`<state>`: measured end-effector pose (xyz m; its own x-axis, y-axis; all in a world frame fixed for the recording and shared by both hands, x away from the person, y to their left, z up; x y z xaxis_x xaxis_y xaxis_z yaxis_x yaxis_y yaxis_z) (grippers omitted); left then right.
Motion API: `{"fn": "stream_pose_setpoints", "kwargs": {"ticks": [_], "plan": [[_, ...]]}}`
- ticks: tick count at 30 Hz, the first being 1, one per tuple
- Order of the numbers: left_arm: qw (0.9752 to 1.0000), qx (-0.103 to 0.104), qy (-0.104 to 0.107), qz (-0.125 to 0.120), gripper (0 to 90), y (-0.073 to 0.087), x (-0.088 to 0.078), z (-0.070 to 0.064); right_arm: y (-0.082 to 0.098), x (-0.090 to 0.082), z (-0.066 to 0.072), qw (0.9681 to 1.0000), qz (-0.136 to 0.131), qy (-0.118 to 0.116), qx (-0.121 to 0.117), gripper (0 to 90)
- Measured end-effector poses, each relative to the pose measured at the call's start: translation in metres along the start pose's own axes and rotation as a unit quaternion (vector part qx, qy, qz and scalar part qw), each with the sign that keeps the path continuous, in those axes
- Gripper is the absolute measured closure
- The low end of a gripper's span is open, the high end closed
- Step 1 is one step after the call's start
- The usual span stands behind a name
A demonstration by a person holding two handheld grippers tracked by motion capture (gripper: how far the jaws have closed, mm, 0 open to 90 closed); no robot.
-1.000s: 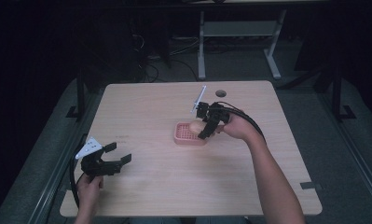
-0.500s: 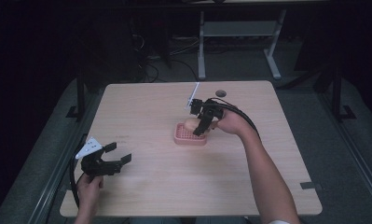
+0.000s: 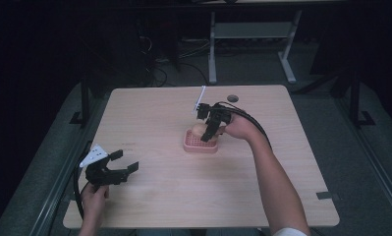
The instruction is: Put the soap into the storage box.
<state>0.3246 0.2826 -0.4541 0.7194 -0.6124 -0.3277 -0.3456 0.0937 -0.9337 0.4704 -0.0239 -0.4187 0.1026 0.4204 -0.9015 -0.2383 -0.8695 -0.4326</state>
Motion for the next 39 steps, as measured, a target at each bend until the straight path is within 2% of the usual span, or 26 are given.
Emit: {"fn": "stream_pose_setpoints", "kwargs": {"ticks": [18, 39], "plan": [[1.0, -0.001, -0.001, -0.001, 14.3, 0.0, 0.0, 0.0, -0.001, 0.021, -0.01, 0.9998, 0.008, -0.012, 0.015, 31.9], [1.0, 0.0, -0.001, -0.002, 14.3, 0.0, 0.0, 0.0, 0.0, 0.038, -0.014, 0.9993, 0.028, -0.018, 0.014, 31.8]]}}
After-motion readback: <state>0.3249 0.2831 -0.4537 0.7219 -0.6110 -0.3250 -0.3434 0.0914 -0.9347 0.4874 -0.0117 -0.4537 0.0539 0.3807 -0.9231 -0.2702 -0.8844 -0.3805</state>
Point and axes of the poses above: each handheld gripper's, and its own axes: x roughly forward along the jaws, y roughly out of its underside, z roughly to its left, the point moved 5 cm from there along x, roughly forward along the jaws, and after that the axes turned 7 degrees about -z, right-handed, at the moved point
